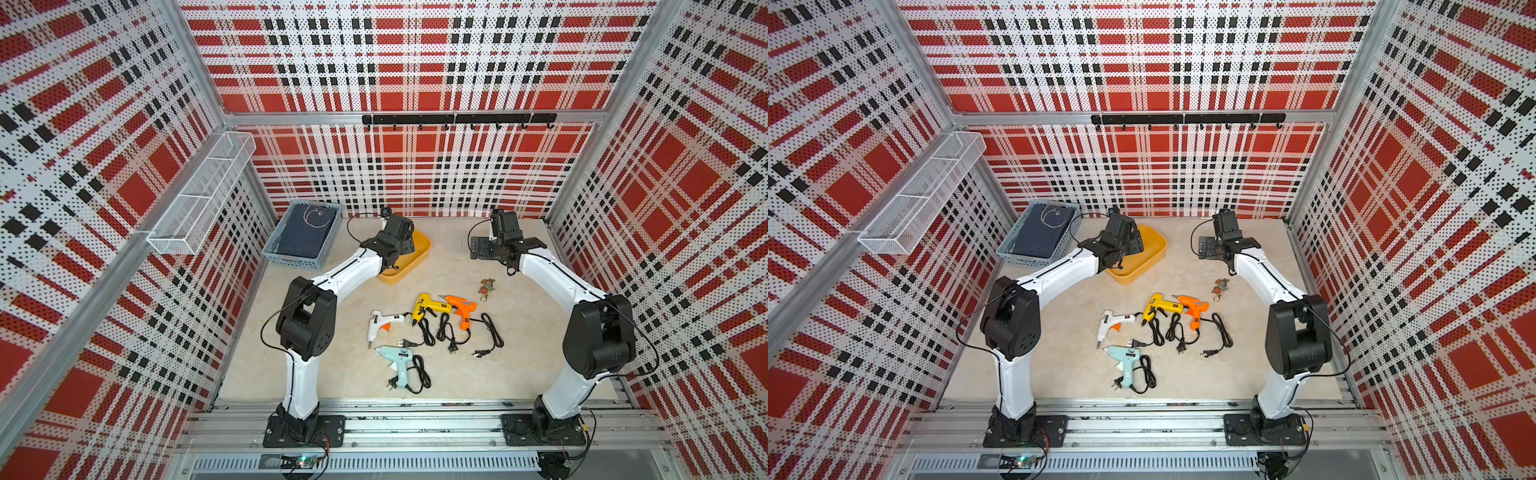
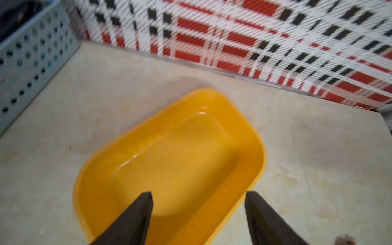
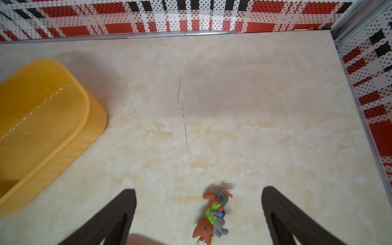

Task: Put the hot melt glue gun into the storage box
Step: Adjust the hot melt adhesive gun at the center of the board.

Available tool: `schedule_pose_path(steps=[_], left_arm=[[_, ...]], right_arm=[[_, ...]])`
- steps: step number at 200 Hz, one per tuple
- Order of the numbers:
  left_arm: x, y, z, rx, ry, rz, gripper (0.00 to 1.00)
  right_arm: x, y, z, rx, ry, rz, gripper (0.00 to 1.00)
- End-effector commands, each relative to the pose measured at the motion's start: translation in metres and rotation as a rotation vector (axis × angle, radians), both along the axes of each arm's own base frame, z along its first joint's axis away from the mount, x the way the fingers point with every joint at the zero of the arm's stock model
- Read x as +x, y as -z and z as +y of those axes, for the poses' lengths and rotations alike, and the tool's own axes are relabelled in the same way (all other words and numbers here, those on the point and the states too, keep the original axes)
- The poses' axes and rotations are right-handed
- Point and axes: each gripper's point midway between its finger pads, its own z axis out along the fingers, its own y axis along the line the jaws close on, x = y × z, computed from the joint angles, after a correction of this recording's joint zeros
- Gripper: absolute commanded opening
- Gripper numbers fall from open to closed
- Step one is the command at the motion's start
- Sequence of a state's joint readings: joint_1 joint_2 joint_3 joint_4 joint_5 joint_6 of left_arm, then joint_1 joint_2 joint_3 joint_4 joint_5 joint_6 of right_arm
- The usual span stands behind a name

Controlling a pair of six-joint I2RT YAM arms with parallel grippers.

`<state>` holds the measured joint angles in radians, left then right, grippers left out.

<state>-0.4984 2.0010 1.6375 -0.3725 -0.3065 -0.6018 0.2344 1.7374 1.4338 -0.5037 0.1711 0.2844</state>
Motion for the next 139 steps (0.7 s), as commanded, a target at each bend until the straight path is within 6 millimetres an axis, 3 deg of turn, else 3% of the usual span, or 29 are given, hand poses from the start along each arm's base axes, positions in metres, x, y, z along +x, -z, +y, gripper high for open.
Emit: schedule_pose_path(steps=[1, 17, 34, 66, 101, 139], left_arm=[[-0.009, 0.017, 0.047, -0.151, -0.203, 0.132, 0.76], [-0.013, 0.029, 0.066, -0.213, -0.256, 0.180, 0.76], [-0.014, 0.037, 0.073, -0.255, -0.275, 0.216, 0.74], [-0.020, 0.070, 0.068, -0.307, -0.284, 0.313, 0.71], [-0.019, 0.083, 0.056, -0.310, -0.267, 0.341, 0.70], [-0.024, 0.099, 0.062, -0.286, -0.277, 0.369, 0.63]], right_arm=[[-0.010, -0.005, 0.004, 0.032, -0.009, 0.031, 1.00], [-0.013, -0.004, 0.003, 0.029, -0.008, 0.040, 1.00], [-0.016, -0.002, 0.002, 0.026, -0.007, 0.047, 1.00], [-0.018, 0.005, 0.002, 0.031, 0.001, 0.065, 1.00], [-0.019, 0.006, 0.000, 0.029, 0.013, 0.068, 1.00], [-0.023, 0.008, -0.003, 0.021, 0.028, 0.074, 1.00]])
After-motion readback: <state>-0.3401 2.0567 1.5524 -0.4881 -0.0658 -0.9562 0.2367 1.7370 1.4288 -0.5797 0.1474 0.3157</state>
